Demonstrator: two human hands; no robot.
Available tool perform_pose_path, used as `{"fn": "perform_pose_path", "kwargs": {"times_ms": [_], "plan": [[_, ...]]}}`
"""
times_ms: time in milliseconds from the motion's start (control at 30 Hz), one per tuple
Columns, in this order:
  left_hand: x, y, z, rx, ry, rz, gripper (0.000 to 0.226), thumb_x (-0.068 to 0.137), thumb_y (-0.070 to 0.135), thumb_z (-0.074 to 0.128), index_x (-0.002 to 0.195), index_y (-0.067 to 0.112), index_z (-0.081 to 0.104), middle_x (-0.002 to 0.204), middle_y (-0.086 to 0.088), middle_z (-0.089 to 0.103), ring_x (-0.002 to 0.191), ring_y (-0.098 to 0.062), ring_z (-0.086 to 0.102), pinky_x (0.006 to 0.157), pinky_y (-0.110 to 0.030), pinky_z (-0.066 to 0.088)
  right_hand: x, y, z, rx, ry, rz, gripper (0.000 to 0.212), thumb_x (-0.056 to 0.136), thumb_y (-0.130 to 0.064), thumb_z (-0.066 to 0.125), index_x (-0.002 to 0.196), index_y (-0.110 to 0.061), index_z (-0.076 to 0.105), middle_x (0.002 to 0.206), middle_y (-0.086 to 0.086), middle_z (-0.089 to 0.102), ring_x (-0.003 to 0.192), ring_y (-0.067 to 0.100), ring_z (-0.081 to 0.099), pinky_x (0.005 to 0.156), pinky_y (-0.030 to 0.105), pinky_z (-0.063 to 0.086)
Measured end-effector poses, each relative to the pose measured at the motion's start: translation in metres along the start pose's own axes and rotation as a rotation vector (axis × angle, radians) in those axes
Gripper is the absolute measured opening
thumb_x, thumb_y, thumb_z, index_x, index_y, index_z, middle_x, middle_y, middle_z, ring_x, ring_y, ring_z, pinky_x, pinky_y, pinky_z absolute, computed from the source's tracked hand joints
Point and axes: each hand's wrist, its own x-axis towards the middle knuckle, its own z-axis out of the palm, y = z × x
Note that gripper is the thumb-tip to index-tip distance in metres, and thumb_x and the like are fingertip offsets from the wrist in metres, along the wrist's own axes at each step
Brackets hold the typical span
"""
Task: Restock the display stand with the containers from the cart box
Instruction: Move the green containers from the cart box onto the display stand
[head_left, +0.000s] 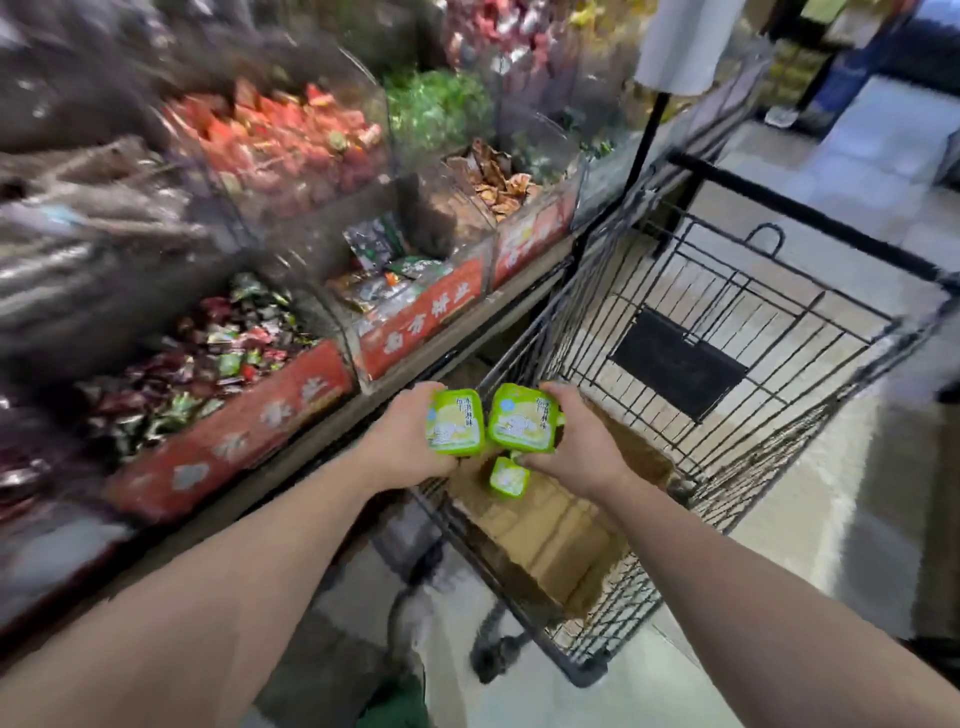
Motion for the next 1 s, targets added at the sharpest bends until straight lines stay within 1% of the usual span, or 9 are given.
{"fn": "perform_pose_path", "kwargs": {"times_ms": [67,167,367,433,567,667,767,867,1000], "plan": [[-0.04,-0.008,-0.039,0.017,0.036,-0.027,0.098,0.043,0.04,0.075,0.131,0.015,0.04,0.111,-0.005,0.056,0.1,-0.023,0.06,0.09,-0.038,0.05,-0.009,-0.043,0.012,-0.024,-0.056,-0.096,0.094,0.065,-0.02,0.088,0.142,-0.02,0.034,0.123,-0.005,0.05,0.107,0.007,0.046,0.082,0.014,0.032],[-0.104,-0.027,-0.102,0.083,0.121,-0.095,0.096,0.051,0.031,0.079,0.136,0.015,0.038,0.119,-0.002,0.051,0.109,-0.018,0.053,0.098,-0.034,0.045,-0.02,-0.11,0.041,-0.073,-0.162,-0.243,0.093,0.066,-0.019,0.086,0.143,-0.018,0.034,0.124,-0.003,0.054,0.103,0.004,0.044,0.078,0.01,0.029],[-0.255,-0.09,-0.216,0.076,0.278,-0.269,0.096,0.04,0.052,0.076,0.124,0.02,0.043,0.108,-0.001,0.06,0.099,-0.02,0.061,0.089,-0.04,0.052,-0.052,-0.253,0.14,-0.082,-0.317,-0.502,0.087,0.066,-0.014,0.086,0.139,-0.015,0.039,0.118,0.0,0.059,0.102,0.007,0.052,0.079,0.01,0.033],[-0.312,-0.115,-0.249,0.082,0.368,-0.327,0.096,0.041,0.056,0.08,0.123,0.024,0.043,0.108,0.004,0.059,0.097,-0.015,0.06,0.087,-0.035,0.051,-0.068,-0.303,0.182,-0.073,-0.37,-0.586,0.085,0.067,-0.015,0.086,0.138,-0.015,0.04,0.117,-0.001,0.058,0.101,0.005,0.05,0.076,0.005,0.031],[-0.425,-0.182,-0.311,0.085,0.504,-0.452,0.09,0.058,0.033,0.089,0.132,0.02,0.041,0.114,0.004,0.056,0.1,-0.01,0.055,0.081,-0.019,0.043,-0.112,-0.402,0.285,-0.034,-0.48,-0.712,0.097,0.064,-0.013,0.087,0.146,-0.017,0.035,0.12,-0.008,0.054,0.111,0.005,0.052,0.083,0.002,0.031],[-0.51,-0.236,-0.356,0.128,0.566,-0.511,0.097,0.062,0.031,0.088,0.142,0.018,0.034,0.128,0.007,0.046,0.115,-0.007,0.044,0.093,-0.015,0.033,-0.15,-0.469,0.371,-0.012,-0.548,-0.758,0.096,0.061,-0.02,0.089,0.144,-0.019,0.04,0.126,-0.008,0.056,0.114,0.006,0.053,0.096,0.009,0.035],[-0.583,-0.28,-0.393,0.118,0.56,-0.59,0.098,0.064,0.03,0.087,0.144,0.023,0.031,0.126,0.012,0.039,0.116,-0.005,0.044,0.092,-0.014,0.034,-0.185,-0.522,0.446,-0.004,-0.621,-0.771,0.094,0.058,-0.024,0.087,0.14,-0.022,0.041,0.127,-0.002,0.059,0.114,0.012,0.057,0.103,0.028,0.044],[-0.63,-0.319,-0.425,0.119,0.558,-0.647,0.095,0.061,0.035,0.087,0.14,0.028,0.034,0.125,0.008,0.048,0.101,-0.007,0.055,0.083,-0.017,0.042,-0.209,-0.567,0.5,-0.056,-0.65,-0.77,0.091,0.063,-0.024,0.082,0.142,-0.019,0.037,0.132,0.002,0.054,0.118,0.016,0.053,0.098,0.025,0.042],[-0.648,-0.355,-0.445,0.108,0.587,-0.663,0.093,0.063,0.034,0.087,0.14,0.022,0.035,0.119,0.009,0.045,0.108,-0.009,0.046,0.088,-0.017,0.036,-0.207,-0.6,0.543,-0.114,-0.632,-0.728,0.09,0.063,-0.03,0.084,0.14,-0.021,0.038,0.13,-0.001,0.054,0.119,0.017,0.052,0.092,0.021,0.04]]}}
